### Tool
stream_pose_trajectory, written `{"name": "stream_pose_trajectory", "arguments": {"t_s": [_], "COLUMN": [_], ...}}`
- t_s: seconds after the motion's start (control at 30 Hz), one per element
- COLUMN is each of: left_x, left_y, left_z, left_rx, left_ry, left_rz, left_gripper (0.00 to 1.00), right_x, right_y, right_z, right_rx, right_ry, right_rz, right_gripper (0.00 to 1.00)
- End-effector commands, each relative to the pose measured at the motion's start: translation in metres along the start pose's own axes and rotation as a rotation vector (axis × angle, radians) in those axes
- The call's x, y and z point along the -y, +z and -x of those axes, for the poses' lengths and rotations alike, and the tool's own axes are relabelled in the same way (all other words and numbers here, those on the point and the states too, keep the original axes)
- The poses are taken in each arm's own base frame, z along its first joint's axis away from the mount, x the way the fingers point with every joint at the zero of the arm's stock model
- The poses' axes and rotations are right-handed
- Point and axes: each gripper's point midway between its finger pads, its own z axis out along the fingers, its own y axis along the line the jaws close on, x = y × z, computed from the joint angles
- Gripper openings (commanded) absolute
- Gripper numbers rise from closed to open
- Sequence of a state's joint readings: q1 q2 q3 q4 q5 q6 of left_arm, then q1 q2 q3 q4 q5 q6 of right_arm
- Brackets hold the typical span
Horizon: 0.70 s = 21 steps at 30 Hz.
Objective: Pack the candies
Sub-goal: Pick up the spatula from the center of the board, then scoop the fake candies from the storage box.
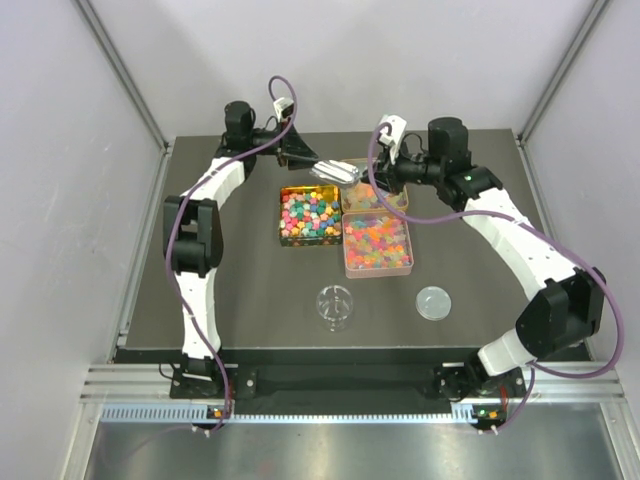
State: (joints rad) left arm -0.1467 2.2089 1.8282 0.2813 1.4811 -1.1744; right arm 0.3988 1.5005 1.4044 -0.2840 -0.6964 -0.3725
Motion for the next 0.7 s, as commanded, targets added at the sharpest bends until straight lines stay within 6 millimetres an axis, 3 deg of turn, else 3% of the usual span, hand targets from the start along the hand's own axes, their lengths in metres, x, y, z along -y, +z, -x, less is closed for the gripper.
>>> {"name": "stream_pose_trajectory", "arguments": {"t_s": [0.0, 0.23, 0.27, 0.4, 0.47, 0.5, 0.53, 0.57, 0.6, 0.67], "left_x": [-0.002, -0.007, -0.005, 0.015, 0.012, 0.040, 0.034, 0.052, 0.095, 0.140], "left_y": [-0.012, -0.025, -0.026, -0.029, -0.032, -0.033, -0.032, -0.029, -0.025, -0.008], "left_z": [0.004, 0.009, 0.009, 0.013, 0.019, 0.034, 0.046, 0.056, 0.070, 0.068], "left_rx": [-0.034, -0.036, -0.036, -0.065, -0.099, -0.087, -0.072, -0.045, 0.018, 0.059], "left_ry": [0.097, 0.169, 0.180, 0.314, 0.338, 0.454, 0.435, 0.504, 0.638, 0.841], "left_rz": [-0.021, -0.024, -0.024, -0.030, -0.031, -0.028, -0.031, -0.029, -0.022, -0.035], "left_gripper": [0.46, 0.52, 0.59, 0.61, 0.61, 0.61, 0.61, 0.61, 0.63, 0.62], "right_x": [-0.007, 0.003, 0.008, 0.025, 0.037, 0.040, 0.044, 0.049, 0.053, 0.058], "right_y": [-0.016, -0.027, -0.031, -0.058, -0.070, -0.074, -0.078, -0.082, -0.084, -0.083], "right_z": [0.027, -0.002, -0.006, -0.024, -0.031, -0.028, -0.025, -0.024, -0.015, -0.015], "right_rx": [0.009, -0.131, -0.162, -0.286, -0.316, -0.315, -0.309, -0.308, -0.292, -0.305], "right_ry": [-0.138, -0.142, -0.164, -0.131, -0.116, -0.116, -0.117, -0.114, -0.128, -0.112], "right_rz": [0.020, -0.014, -0.025, -0.064, -0.090, -0.101, -0.114, -0.129, -0.141, -0.141], "right_gripper": [0.00, 0.00, 0.00, 0.00, 0.00, 0.00, 0.00, 0.00, 0.00, 0.00]}}
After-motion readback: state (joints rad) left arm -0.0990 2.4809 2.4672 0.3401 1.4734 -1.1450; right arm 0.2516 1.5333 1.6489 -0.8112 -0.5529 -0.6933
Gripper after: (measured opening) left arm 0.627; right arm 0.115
